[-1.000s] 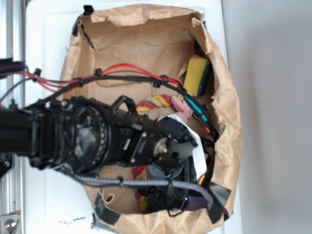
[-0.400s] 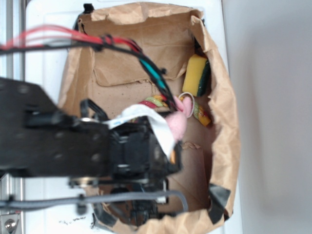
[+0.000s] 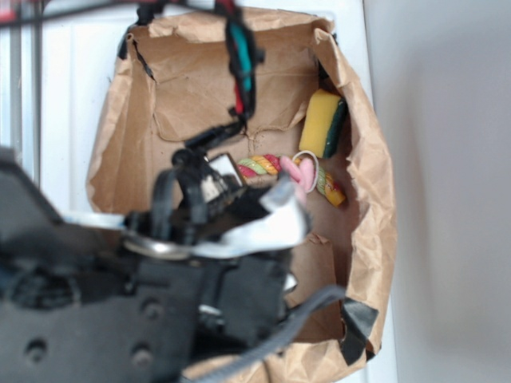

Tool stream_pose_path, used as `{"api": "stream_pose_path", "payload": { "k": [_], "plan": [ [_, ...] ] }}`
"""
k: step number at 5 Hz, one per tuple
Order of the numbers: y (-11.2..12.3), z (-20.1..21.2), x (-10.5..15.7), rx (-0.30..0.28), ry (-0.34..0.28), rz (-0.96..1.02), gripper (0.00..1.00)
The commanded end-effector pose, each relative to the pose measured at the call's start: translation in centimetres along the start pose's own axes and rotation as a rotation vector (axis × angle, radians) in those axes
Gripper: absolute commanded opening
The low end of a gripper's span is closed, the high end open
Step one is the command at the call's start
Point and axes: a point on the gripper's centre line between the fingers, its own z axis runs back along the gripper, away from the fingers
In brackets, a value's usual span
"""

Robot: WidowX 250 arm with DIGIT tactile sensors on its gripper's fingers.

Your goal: Grab the rock.

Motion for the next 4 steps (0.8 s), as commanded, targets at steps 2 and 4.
{"api": "stream_pose_path", "payload": {
  "k": [2,4],
  "plan": [
    [0.1,3.9,2.2,-0.09,0.128,-0.141,0.0],
    [1.1,5.4,2.5,-0.4,0.022,-0.525,0.0]
  ]
}}
